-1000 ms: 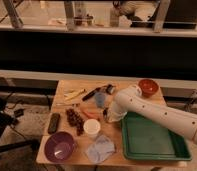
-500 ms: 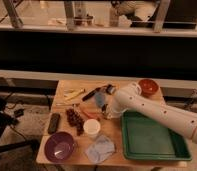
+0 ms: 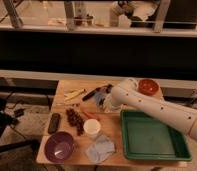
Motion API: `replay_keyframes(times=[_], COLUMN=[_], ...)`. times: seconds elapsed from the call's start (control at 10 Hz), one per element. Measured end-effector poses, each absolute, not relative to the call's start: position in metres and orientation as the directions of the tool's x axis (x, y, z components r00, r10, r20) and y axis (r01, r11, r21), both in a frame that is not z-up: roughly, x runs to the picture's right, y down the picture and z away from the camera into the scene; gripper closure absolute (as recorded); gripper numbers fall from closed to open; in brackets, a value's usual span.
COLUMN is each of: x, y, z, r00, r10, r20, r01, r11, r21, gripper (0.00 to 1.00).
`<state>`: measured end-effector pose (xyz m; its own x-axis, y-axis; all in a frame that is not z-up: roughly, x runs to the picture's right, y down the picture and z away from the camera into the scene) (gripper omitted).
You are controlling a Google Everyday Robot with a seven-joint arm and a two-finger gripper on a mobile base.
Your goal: Stack cups on top of each other
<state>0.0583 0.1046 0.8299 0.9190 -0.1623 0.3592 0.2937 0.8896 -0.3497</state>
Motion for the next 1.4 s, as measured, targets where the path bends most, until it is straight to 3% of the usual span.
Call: replay_keyframes(times=[0.6, 1.4], x=[0.055, 0.03], y=[0.066, 0.055], z=[0.79, 0.807], r00=[0.921, 0.896], r10=[-0.22, -0.26], r20=[0.321, 0.359], r01=[0.322, 0.366], r11=[0.895, 0.892], r21=[-0.309, -0.267], gripper=[1.0, 1.0])
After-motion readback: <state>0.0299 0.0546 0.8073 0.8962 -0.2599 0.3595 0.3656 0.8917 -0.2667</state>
